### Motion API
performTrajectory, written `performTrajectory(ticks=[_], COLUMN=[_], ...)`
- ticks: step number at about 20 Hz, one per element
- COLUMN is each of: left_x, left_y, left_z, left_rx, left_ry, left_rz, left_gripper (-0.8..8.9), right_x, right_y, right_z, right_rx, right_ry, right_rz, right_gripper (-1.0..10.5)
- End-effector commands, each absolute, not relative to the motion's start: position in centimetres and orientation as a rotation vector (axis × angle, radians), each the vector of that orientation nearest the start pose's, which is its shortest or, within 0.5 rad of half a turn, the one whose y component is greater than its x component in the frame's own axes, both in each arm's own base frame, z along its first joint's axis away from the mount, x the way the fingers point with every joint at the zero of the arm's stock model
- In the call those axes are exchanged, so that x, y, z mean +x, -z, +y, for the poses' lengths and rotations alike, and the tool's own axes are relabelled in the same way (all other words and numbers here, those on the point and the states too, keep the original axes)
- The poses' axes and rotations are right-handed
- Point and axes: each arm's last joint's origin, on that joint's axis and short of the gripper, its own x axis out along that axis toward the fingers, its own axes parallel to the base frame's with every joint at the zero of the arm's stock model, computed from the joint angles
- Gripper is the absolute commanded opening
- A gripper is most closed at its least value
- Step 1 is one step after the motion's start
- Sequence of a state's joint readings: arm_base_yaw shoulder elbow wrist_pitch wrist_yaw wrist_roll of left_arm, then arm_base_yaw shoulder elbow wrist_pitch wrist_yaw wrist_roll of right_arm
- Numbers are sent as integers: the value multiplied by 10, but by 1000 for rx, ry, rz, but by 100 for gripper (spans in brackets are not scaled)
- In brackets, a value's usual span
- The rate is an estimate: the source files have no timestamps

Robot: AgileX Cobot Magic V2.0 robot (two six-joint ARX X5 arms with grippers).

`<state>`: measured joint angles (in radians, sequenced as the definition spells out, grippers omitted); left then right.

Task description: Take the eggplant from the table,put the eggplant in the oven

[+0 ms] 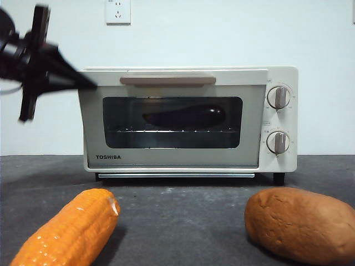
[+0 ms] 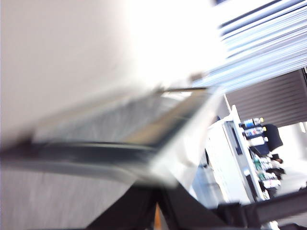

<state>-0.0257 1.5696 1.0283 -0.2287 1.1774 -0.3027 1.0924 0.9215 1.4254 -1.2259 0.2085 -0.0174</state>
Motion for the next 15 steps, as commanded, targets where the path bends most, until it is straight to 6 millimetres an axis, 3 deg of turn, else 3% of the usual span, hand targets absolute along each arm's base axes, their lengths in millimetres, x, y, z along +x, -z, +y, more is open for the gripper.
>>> performTrajectory(ticks=[1,6,11,15], left_x=[324,306,261,228], left_y=[-268,-311,-338,-348], left_z=[-31,-30,-37,-43], left_rx=[-669,-502,-223,-87], left_ry=[1040,919,714,609], left_rz=[806,737,710,656], left_gripper=[6,6,6,6], right_x=[64,75,93,110], right_y=[-408,-370,-324,-295], right_z=[113,127,137,129], right_rx=[-471,-522,-527,-416], right_ry=[-851,-797,-683,-557], right_rz=[610,660,684,705], right_gripper=[4,4,4,4])
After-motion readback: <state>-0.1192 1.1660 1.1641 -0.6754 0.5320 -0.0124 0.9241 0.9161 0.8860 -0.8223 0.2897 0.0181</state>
